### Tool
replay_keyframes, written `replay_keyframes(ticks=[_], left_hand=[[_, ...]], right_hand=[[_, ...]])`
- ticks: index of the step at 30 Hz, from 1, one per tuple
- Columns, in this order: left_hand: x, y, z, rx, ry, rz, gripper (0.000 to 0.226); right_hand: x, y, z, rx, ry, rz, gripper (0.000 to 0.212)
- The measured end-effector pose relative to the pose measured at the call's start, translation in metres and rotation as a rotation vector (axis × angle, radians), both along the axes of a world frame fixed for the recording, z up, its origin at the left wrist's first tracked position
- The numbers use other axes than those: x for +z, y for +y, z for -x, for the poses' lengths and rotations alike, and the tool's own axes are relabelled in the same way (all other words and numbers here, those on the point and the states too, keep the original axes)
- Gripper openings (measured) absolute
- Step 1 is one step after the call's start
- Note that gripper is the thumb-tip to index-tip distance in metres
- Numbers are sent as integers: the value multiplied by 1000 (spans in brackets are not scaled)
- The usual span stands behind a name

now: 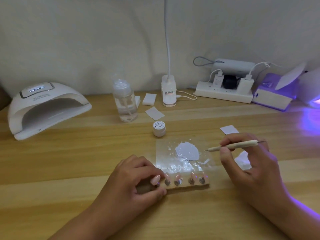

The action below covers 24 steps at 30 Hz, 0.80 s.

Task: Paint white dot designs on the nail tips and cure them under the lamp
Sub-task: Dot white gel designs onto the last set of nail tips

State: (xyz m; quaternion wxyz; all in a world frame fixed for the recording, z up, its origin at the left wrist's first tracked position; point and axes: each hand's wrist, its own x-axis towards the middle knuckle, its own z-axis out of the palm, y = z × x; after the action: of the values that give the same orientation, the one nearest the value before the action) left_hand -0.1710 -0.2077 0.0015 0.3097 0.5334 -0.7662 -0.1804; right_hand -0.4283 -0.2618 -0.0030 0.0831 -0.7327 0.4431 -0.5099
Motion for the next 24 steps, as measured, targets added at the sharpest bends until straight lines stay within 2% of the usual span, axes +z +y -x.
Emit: replay_keyframes(ticks=[5, 10, 14, 24], left_hand=[[2, -1, 0, -8, 63, -46, 25], [3, -1, -1, -18, 231, -124, 22], [0, -3, -4, -36, 264, -159, 10], [-8, -7, -5, 29, 350, -135, 16]], right_hand=[[10, -5, -5, 26, -118, -129, 3], [16, -23, -20, 126, -82, -205, 10], [6, -27, -25, 107, -142, -209, 10], [-5, -35, -23, 95, -34, -203, 11]])
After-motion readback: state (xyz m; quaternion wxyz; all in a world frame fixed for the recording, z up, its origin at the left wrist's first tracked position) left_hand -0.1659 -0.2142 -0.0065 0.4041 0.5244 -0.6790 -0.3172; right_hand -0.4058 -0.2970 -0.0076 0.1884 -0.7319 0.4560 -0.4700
